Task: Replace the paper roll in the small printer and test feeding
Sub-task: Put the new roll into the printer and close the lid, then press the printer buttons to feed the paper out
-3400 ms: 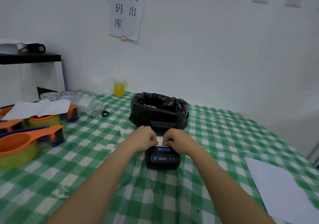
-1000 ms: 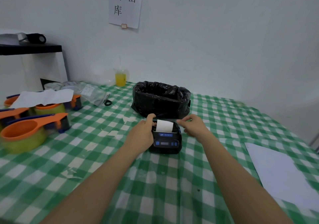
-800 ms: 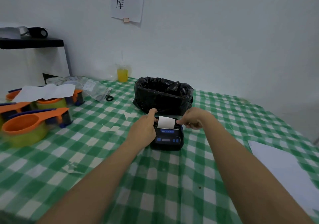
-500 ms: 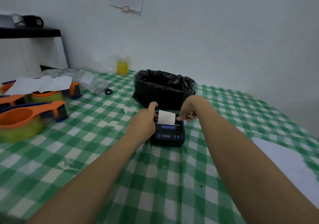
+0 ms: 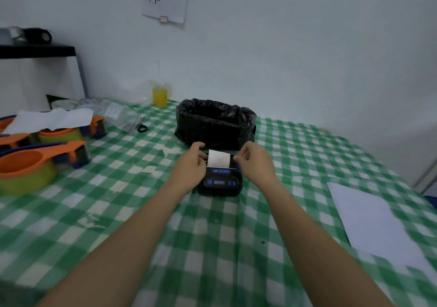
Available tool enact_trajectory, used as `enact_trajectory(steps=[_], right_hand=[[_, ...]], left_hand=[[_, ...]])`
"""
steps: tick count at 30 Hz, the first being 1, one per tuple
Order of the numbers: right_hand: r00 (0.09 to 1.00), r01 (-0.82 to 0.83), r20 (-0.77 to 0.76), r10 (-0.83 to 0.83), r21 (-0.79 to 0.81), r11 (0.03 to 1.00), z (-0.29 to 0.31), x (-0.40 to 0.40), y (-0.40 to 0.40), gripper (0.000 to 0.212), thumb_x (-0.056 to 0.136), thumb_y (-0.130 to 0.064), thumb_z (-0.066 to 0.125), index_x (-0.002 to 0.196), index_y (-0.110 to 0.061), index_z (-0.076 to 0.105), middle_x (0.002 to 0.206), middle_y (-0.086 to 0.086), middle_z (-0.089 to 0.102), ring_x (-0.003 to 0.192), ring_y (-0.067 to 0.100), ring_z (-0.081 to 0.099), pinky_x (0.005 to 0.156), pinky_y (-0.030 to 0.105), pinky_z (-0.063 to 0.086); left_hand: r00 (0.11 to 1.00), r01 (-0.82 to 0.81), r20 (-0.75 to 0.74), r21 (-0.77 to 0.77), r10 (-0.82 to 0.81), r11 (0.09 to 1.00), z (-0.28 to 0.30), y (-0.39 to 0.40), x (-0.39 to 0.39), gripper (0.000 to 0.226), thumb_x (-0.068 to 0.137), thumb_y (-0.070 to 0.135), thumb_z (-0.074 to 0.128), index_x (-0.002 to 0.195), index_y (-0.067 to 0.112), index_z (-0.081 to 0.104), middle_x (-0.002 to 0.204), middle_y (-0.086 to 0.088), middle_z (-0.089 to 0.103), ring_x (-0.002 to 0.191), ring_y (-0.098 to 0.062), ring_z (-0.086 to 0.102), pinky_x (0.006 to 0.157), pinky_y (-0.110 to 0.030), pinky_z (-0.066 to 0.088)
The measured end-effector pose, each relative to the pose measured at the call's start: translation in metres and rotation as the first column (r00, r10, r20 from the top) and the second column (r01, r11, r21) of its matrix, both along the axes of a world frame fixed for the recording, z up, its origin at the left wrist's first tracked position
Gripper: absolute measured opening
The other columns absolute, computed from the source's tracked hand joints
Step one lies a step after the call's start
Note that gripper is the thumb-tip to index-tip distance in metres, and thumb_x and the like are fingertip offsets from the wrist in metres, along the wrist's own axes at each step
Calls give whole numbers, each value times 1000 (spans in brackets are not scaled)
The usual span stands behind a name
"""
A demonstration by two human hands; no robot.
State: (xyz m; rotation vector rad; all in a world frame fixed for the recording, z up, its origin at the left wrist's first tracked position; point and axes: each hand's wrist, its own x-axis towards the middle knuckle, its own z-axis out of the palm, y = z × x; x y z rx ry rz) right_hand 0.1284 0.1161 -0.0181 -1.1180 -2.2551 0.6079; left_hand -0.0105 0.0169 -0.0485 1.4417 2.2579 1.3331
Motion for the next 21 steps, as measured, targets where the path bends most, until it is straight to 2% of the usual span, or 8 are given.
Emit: enact_trajectory(steps=[3, 7, 9, 11, 14, 18, 21], right_hand=[[995, -78, -65, 80, 33, 996, -10, 12, -18, 9, 89, -23, 60, 90, -15, 58, 80, 0, 60, 76, 21, 58, 67, 37, 49], [991, -85, -99, 89, 42, 995, -18, 20, -26, 10, 90, -20, 57, 98, -16, 61, 100, 0, 62, 86, 19, 59, 75, 35, 51], [988, -71, -138, 72, 12, 997, -23, 23, -26, 12, 91, -17, 55, 100, -16, 62, 106, 1, 61, 89, 18, 58, 79, 33, 50], [983, -50, -180, 44, -26, 998, -27, 25, -24, 14, 91, -16, 53, 100, -15, 63, 110, 2, 61, 89, 16, 57, 81, 32, 49], [976, -47, -217, 23, -105, 993, -30, 26, -23, 19, 92, -13, 51, 105, -12, 65, 111, 5, 64, 87, 15, 57, 79, 30, 48], [972, -53, -233, 15, -155, 987, -33, 27, -22, 23, 92, -11, 50, 106, -13, 68, 114, 7, 65, 94, 18, 59, 85, 32, 50], [970, -46, -244, 0, -182, 982, -36, 26, -21, 23, 91, -10, 50, 102, -14, 69, 113, 8, 65, 96, 20, 60, 85, 34, 51]], left_hand=[[990, -3, 142, 29, -1, 1000, -2, -12, 7, 39, 94, 11, 45, 133, 10, 44, 131, -7, 54, 120, -20, 51, 96, -27, 40], [981, -27, 190, -34, 33, 999, -6, -27, 14, 44, 91, 22, 56, 132, 9, 45, 139, -9, 48, 125, -24, 49, 102, -34, 40], [973, -10, 231, -94, 31, 996, -8, -31, 16, 50, 89, 23, 59, 134, 7, 44, 141, -11, 48, 127, -26, 48, 101, -33, 39], [965, 32, 261, -143, 7, 989, -10, -32, 18, 51, 88, 24, 60, 134, 9, 44, 140, -9, 50, 125, -25, 50, 95, -30, 39], [953, 34, 302, -138, 9, 990, -11, -33, 19, 48, 87, 22, 60, 132, 10, 47, 135, -8, 55, 118, -23, 54, 92, -30, 42], [936, 29, 351, -136, 21, 990, -9, -33, 18, 43, 84, 19, 61, 126, 11, 54, 127, -5, 60, 115, -22, 56, 92, -31, 44], [920, 30, 392, -121, 20, 992, -9, -33, 19, 35, 82, 17, 62, 117, 12, 61, 120, -7, 66, 109, -23, 61, 97, -38, 48]])
